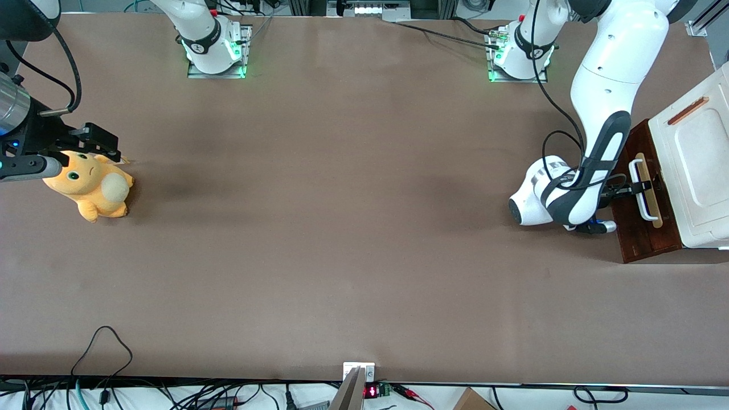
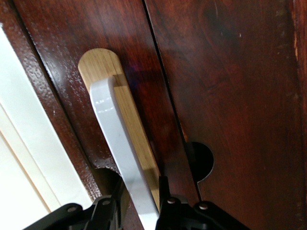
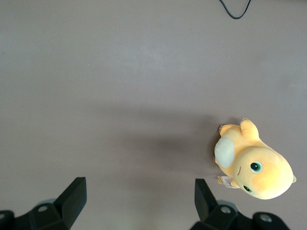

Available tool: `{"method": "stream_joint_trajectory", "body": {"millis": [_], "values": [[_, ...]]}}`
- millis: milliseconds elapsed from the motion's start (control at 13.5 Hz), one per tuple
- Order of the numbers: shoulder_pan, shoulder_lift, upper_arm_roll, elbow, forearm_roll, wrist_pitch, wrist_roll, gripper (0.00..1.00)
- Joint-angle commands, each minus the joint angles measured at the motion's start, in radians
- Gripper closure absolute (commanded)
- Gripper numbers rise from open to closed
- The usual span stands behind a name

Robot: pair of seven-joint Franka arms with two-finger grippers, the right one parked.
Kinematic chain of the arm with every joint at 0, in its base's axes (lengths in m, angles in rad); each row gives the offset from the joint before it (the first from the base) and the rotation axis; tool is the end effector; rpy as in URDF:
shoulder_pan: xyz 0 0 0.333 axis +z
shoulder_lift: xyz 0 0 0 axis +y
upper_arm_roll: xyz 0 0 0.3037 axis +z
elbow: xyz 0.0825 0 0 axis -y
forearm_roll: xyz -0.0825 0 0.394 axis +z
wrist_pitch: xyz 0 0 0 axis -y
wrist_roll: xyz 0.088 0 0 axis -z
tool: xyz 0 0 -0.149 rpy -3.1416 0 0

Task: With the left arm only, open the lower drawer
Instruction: 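Close the left gripper on the white drawer handle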

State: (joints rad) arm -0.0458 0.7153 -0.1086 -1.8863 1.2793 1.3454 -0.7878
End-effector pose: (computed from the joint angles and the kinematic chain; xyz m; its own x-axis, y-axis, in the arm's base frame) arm 0.5358 0.0764 0.1340 0.9331 0.2180 -0.2859 -0.2736 -0.0852 -0.9581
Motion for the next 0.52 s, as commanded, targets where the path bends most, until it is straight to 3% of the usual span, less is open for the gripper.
{"method": "stream_joint_trajectory", "body": {"millis": [0, 444], "values": [[0.010, -0.002, -0.006, -0.004, 0.028, -0.003, -0.005, 0.69], [0.014, -0.004, -0.006, 0.001, 0.028, -0.003, -0.007, 0.76]]}}
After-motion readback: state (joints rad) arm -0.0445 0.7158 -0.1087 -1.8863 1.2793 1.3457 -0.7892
